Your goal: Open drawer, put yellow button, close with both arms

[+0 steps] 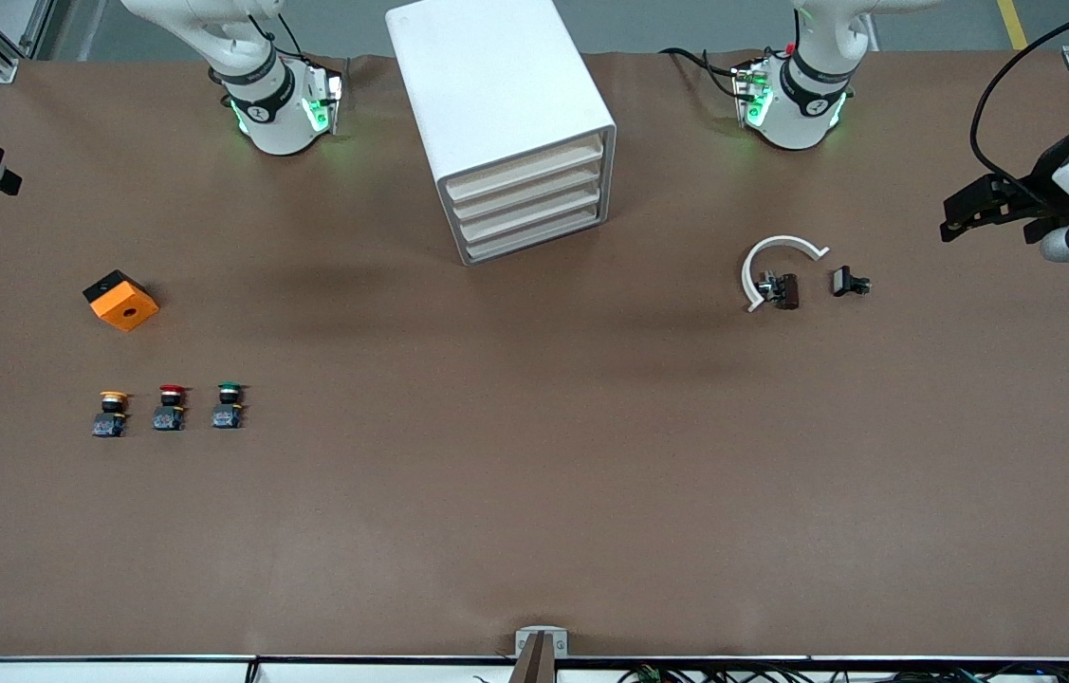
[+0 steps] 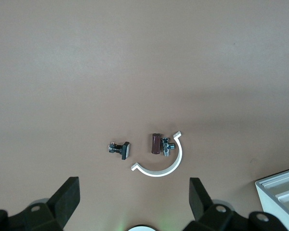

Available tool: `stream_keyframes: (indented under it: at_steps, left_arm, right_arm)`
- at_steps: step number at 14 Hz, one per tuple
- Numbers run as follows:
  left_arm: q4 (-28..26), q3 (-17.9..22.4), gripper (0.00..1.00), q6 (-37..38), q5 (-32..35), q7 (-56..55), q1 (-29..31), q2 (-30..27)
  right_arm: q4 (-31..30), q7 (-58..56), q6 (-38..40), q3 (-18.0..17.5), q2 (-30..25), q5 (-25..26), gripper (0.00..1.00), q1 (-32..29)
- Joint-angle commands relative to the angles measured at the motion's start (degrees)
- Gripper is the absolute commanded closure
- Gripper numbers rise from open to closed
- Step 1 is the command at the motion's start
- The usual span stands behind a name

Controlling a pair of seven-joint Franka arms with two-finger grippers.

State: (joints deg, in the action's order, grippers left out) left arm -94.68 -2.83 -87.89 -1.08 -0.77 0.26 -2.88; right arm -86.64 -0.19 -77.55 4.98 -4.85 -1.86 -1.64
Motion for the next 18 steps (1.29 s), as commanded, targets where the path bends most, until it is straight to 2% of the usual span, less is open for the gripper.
stream_keyframes:
  at_steps: [1, 11, 13, 18]
  left_arm:
    - [1.3, -0.3, 0.0, 1.1, 1.2, -0.5, 0.1, 0.6]
    - [0.4, -0.3, 0.0, 1.2, 1.2, -1.3, 0.1, 2.4]
    - [0.1, -0.3, 0.0, 4.5, 0.7, -1.3, 0.0, 4.1]
    - [-0.1, -0.4, 0.0, 4.8, 0.4, -2.2, -2.0, 8.1]
  right_arm:
    - [-1.4, -0.4, -0.1, 0.0, -1.3, -0.7, 0.0, -0.3]
    - [-1.3, -0.4, -0.2, 0.0, -1.3, -0.7, 0.0, -0.3]
    - [-1.3, -0.5, -0.2, 0.0, -1.3, -0.7, 0.0, -0.4]
    - [-1.3, -0.4, -0.3, 0.0, -1.3, -0.7, 0.0, -0.3]
